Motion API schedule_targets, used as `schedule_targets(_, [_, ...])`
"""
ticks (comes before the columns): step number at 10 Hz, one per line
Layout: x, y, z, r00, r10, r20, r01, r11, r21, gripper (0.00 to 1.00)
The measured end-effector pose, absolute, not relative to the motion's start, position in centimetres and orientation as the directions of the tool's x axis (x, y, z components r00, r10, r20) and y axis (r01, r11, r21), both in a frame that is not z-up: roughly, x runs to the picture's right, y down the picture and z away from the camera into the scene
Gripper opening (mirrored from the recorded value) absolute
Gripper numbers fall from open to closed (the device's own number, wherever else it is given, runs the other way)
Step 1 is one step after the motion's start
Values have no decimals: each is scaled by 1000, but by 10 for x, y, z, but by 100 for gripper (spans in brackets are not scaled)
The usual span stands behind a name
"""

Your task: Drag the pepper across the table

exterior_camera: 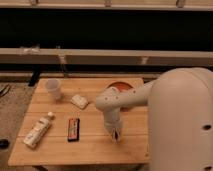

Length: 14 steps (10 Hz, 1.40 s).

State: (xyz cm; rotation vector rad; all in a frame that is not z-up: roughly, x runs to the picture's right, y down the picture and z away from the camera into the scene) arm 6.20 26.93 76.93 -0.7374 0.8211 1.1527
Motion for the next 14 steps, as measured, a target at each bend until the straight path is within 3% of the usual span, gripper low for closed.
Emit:
schedule_targets(11, [105,301,734,108,457,-883,-988,146,-46,0])
schedule_targets(14, [113,304,727,82,468,-880,-993,114,-32,21])
